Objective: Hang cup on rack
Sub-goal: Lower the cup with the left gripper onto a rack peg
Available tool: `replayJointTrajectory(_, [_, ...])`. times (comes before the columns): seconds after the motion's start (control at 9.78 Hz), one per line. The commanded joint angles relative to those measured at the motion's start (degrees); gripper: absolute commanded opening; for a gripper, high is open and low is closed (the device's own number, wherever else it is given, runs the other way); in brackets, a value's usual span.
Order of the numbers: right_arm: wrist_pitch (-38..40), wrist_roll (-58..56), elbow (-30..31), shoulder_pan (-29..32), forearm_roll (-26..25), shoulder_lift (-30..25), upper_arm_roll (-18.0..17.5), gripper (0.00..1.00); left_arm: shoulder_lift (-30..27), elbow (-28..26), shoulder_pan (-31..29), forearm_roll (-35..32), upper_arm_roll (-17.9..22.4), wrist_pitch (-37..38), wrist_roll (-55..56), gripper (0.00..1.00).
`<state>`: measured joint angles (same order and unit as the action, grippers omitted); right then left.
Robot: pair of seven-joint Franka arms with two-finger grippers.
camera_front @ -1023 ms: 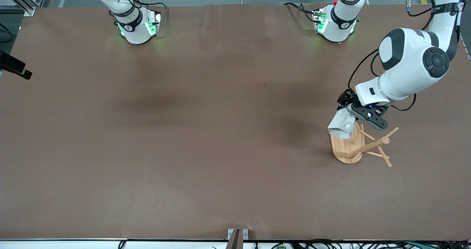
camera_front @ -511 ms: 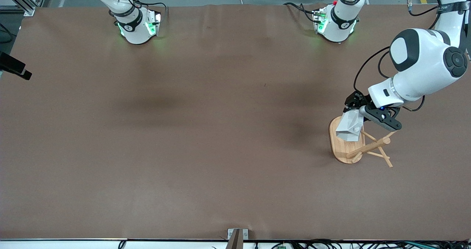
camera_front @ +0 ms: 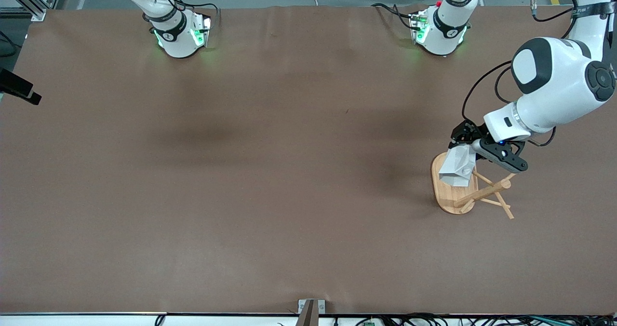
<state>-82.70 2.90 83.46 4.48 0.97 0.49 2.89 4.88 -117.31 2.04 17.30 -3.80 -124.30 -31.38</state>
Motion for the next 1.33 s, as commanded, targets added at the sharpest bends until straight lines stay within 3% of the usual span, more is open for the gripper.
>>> replayJointTrajectory(0.0, [-0.2,-0.3,-0.1,0.4,-0.2,-0.1,-0.2,1.00,2.5,0.1,-0.2,1.0,1.4,-1.1,-3.1,0.07])
replayJointTrajectory(0.72, [-1.9,-0.3,1.2,0.4,-0.2,-0.1,-0.2,1.00,5.1,1.4,-0.1,1.1,4.4,-3.8,-6.2,0.09])
replayJointTrajectory(1.23, [-1.8,-1.1,1.2,0.4,-0.2,-0.1,-0.2,1.00,6.1,2.8,0.5,1.2,4.4,-3.7,-6.1,0.09])
